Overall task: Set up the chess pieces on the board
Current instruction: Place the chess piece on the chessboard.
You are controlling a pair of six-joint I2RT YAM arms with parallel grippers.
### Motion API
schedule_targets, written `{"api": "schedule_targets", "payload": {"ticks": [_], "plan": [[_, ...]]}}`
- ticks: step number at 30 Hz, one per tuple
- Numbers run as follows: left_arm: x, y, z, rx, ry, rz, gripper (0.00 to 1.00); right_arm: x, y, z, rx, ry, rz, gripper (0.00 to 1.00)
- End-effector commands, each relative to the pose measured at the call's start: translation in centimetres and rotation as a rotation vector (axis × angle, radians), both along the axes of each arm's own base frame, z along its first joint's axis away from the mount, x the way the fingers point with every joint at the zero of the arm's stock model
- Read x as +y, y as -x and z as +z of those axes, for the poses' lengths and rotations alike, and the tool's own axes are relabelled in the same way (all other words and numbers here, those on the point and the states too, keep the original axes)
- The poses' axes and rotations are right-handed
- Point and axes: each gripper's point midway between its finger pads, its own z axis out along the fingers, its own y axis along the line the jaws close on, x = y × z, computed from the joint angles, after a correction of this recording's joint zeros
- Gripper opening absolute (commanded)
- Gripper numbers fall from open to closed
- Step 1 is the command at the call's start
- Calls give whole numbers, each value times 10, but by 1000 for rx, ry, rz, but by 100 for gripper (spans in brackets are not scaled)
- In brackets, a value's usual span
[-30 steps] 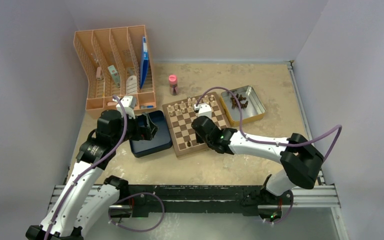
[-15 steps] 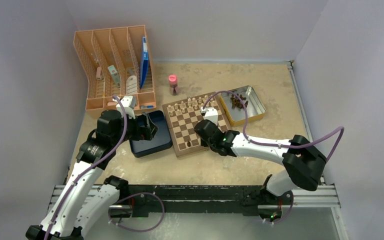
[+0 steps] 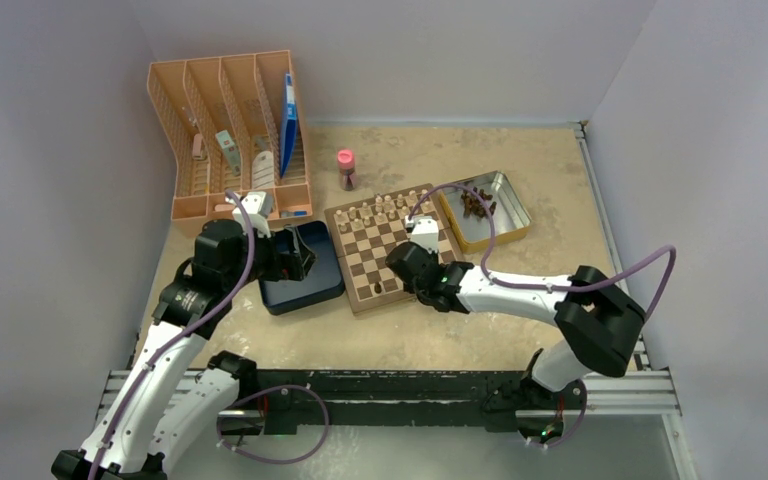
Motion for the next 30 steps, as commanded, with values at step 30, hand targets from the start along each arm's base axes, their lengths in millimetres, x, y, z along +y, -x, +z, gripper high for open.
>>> {"api": "schedule_targets", "payload": {"ticks": [30], "plan": [[-2,-5,10,-37,21,-1,93,-21,-4,-5,-17,57,-127,20]]}}
